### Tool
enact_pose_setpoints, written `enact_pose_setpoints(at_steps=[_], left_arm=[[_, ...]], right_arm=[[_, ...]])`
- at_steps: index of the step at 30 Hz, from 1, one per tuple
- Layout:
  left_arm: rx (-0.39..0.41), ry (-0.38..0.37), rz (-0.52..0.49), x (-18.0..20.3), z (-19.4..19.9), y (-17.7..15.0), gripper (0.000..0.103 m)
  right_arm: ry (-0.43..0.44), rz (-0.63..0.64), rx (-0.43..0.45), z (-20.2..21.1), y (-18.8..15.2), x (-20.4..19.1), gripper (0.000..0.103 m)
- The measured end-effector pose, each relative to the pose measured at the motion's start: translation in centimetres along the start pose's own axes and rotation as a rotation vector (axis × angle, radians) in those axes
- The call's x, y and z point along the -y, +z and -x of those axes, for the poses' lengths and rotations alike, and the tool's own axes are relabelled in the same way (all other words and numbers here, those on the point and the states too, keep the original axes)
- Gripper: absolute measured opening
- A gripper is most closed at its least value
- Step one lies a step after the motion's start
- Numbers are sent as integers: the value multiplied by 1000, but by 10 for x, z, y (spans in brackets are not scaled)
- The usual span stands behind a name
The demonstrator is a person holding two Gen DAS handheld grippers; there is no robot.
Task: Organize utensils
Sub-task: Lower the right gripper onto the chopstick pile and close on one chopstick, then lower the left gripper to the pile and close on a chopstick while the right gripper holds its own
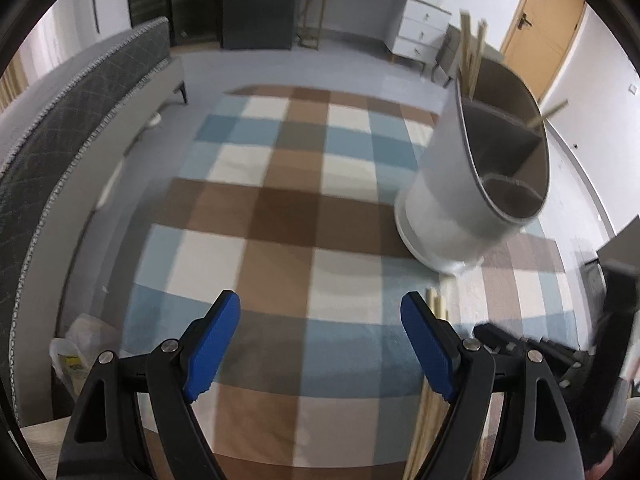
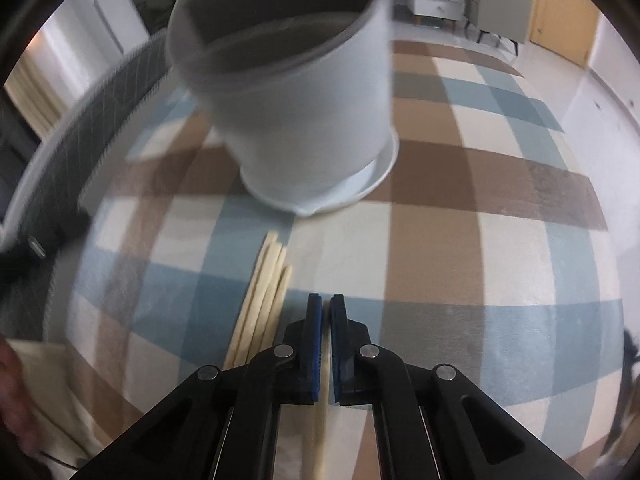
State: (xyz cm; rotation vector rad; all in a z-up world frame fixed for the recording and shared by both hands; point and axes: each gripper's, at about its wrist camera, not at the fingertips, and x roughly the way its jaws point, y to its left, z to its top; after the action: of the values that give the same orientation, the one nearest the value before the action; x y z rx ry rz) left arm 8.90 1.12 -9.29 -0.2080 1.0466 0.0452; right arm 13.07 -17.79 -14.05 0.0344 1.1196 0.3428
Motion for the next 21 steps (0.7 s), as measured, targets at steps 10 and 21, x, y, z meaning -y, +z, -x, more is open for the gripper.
enact_pose_setpoints(at_steps=[10,21], left_arm=[[-175,-57,-93,34,-26,-13,79],[-237,-14,-165,53,-32,-32,79]], right_arm=[[169,-197,144,49,5,51,3],[228,-262,245,89,5,67,3]])
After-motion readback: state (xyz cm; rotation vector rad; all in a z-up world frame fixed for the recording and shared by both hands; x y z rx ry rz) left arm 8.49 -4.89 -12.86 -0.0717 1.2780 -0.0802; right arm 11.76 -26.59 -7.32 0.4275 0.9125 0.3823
